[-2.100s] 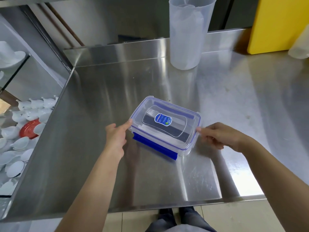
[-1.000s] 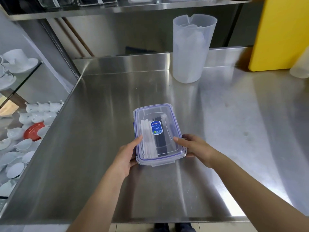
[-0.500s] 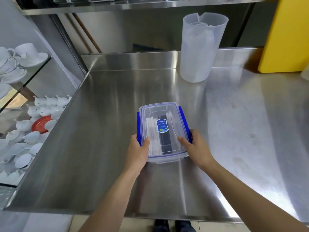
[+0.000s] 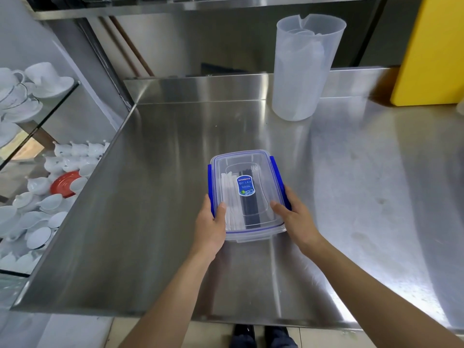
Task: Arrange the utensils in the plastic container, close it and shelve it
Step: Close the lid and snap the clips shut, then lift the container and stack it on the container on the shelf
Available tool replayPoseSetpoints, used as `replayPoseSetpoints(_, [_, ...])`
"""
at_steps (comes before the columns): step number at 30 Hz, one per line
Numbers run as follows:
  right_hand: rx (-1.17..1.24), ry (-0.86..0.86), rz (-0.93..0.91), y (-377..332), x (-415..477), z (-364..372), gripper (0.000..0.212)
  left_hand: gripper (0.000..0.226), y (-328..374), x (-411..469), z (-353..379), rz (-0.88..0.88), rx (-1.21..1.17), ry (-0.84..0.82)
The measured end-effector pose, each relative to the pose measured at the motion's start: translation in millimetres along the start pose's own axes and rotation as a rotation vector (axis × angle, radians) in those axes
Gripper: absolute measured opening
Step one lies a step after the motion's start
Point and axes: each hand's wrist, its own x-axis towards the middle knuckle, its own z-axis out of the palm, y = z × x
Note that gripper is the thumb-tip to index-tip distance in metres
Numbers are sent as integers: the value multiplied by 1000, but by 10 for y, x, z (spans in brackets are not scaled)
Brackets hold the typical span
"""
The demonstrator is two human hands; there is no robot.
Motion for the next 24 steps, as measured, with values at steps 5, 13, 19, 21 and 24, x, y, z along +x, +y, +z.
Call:
replayPoseSetpoints(5, [-71, 25, -1, 23, -29, -28, 43, 37, 16, -20, -15, 79, 172, -7])
replayPoseSetpoints(13, [-136, 33, -8, -1, 22, -7, 40, 32, 45, 51, -39, 48, 170, -14])
replayPoseSetpoints(19, [-195, 5, -27, 7, -7, -23, 48, 27, 0, 23, -18, 50, 115, -3])
replayPoseSetpoints(21, [-182, -20, -31, 1, -17, -46, 52, 30, -40, 15, -42, 32, 19, -15])
replayPoseSetpoints(24, [-47, -152, -39, 9, -48, -120, 64, 88, -130, -23, -129, -79, -220, -179])
